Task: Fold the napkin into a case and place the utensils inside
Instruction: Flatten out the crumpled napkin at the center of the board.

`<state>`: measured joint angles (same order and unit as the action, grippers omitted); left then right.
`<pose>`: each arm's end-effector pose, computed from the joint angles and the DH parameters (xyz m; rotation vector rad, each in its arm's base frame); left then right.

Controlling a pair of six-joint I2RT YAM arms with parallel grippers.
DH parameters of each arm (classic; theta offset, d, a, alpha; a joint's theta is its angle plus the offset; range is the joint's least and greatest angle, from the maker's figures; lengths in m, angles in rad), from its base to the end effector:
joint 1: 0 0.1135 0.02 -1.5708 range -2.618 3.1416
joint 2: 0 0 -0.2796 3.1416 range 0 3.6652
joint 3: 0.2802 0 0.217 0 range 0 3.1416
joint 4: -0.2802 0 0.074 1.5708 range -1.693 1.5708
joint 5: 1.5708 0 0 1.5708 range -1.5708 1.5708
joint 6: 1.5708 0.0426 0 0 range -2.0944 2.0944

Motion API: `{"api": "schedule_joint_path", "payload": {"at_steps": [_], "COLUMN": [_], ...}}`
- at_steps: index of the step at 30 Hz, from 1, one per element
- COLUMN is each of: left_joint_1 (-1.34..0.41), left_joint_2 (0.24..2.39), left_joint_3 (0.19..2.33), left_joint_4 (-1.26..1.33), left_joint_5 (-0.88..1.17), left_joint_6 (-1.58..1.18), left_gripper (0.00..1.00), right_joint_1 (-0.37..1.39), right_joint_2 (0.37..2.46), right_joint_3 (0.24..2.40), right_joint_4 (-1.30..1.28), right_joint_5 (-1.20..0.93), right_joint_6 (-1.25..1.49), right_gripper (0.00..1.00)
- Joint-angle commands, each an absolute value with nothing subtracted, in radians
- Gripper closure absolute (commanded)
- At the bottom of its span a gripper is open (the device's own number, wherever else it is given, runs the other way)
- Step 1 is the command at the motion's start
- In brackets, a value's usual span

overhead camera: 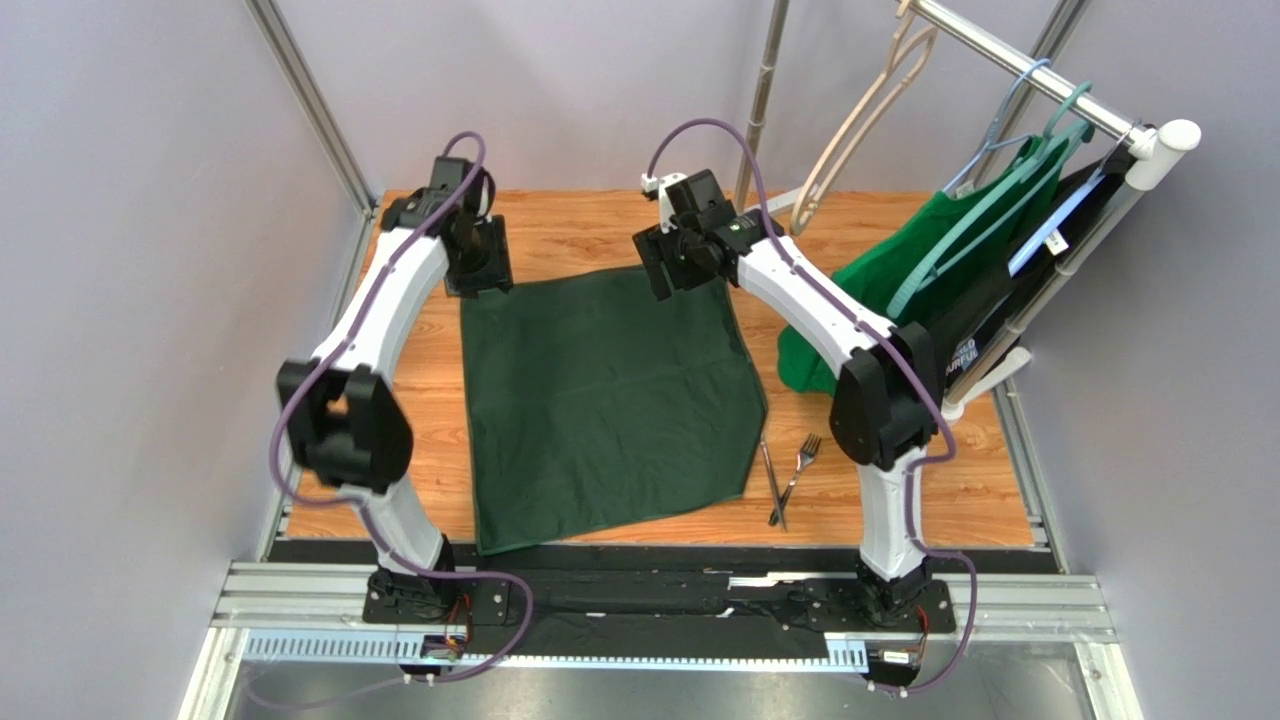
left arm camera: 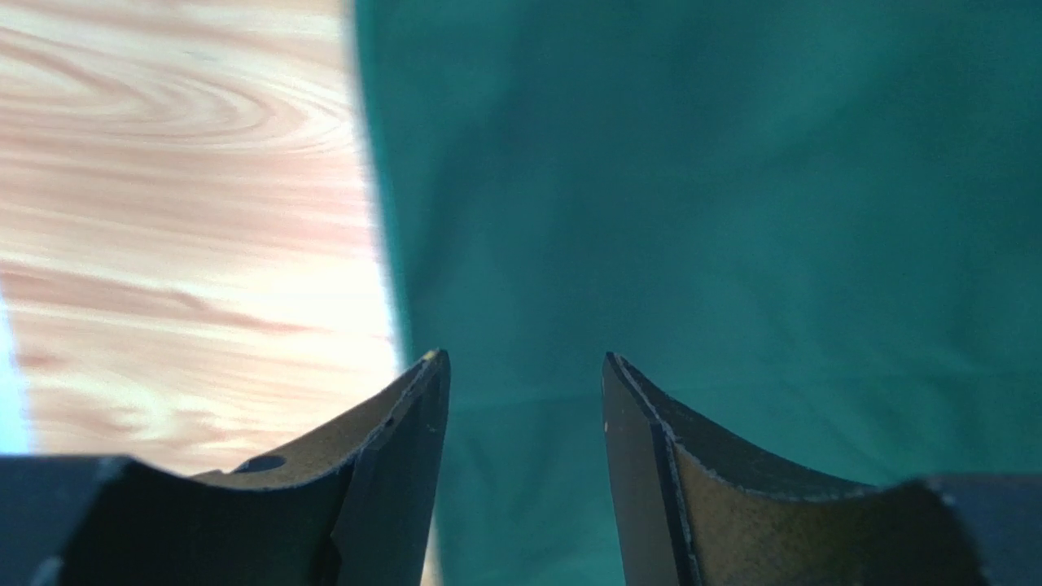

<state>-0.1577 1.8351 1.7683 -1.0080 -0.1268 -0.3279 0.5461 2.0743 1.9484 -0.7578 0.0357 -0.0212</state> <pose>0.3568 -0.0513 0.3271 -0.2657 2.6175 0.0019 0.3796 0.2289 0.3016 -0.6741 2.3687 0.1861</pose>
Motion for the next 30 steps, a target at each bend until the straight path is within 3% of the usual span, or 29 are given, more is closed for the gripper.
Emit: {"api": "schedule_joint_path", "payload": {"at_steps": [1, 5, 13, 19, 25, 30], "left_joint_1": [-0.164, -0.149, -0.063, 0.110, 0.279, 0.276], "left_joint_2": [1.712, 1.820, 1.954, 2.049, 2.030, 2.060], "left_joint_3": [1.517, 1.419, 1.434, 1.430, 1.388, 1.534], "left_joint_4": [-0.789, -0.753, -0.759, -0.782, -0.746, -0.848], "left_joint_5": [0.132, 0.189, 0.209, 0.318, 0.328, 0.241], "left_joint_6": [-0.514, -0.584, -0.615, -0.652, -0.704, -0.650], "left_gripper": [0.45, 0.51, 0.48, 0.50, 0.51, 0.50], "right_joint_1": [0.571, 0.591, 0.676, 0.834, 0.899, 0.885], "right_joint_2": [1.931, 1.899, 1.937, 2.138, 2.327, 2.471], "right_joint_3": [1.832, 1.660, 1.480, 1.621, 1.834, 2.071], "right_joint_4": [-0.706, -0.625, -0.499, -0.528, -0.474, -0.476], "right_joint_5": [-0.026, -0.052, -0.003, 0.143, 0.031, 0.015], "right_joint_6": [0.171, 0.257, 0.287, 0.319, 0.331, 0.281], "right_gripper": [0.28, 0.30, 0.32, 0.32, 0.32, 0.30]}}
